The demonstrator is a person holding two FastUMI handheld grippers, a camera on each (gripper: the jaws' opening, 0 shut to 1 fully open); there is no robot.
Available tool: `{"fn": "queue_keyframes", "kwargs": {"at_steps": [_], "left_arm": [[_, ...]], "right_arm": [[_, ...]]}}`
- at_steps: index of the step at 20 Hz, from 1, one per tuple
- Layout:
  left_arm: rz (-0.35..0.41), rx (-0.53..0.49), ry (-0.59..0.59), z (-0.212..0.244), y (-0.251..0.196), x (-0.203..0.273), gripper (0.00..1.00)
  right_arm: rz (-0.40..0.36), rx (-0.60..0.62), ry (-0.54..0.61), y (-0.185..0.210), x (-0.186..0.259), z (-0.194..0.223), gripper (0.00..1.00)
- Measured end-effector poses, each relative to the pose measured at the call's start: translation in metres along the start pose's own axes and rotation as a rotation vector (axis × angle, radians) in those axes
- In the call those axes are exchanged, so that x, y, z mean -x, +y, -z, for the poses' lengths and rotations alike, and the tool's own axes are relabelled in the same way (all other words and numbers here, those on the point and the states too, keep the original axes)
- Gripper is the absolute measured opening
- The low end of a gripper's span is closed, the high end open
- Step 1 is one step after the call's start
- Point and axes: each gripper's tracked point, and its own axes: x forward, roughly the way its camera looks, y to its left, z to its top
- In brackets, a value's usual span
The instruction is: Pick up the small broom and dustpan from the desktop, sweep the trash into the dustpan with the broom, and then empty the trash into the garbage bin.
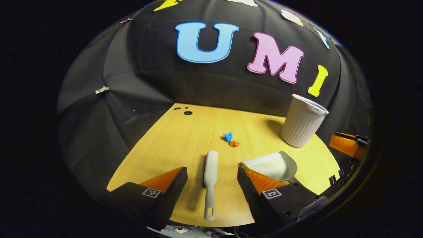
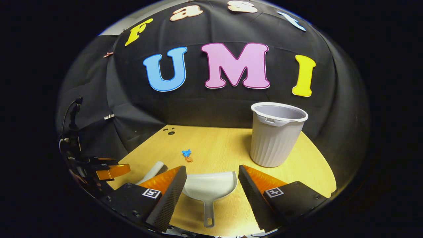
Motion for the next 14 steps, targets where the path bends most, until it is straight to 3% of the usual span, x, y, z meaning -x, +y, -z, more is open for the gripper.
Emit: {"fn": "queue_keyframes", "kwargs": {"at_steps": [10, 14], "left_arm": [[0.038, -0.055, 0.257, 0.066, -0.006, -0.064, 0.96], [0.009, -0.095, 0.364, 0.083, -0.002, -0.09, 0.96]], "right_arm": [[0.0, -0.027, 0.109, -0.005, -0.032, 0.026, 0.98], [0.013, -0.041, 0.154, -0.012, -0.048, 0.04, 0.98]]}}
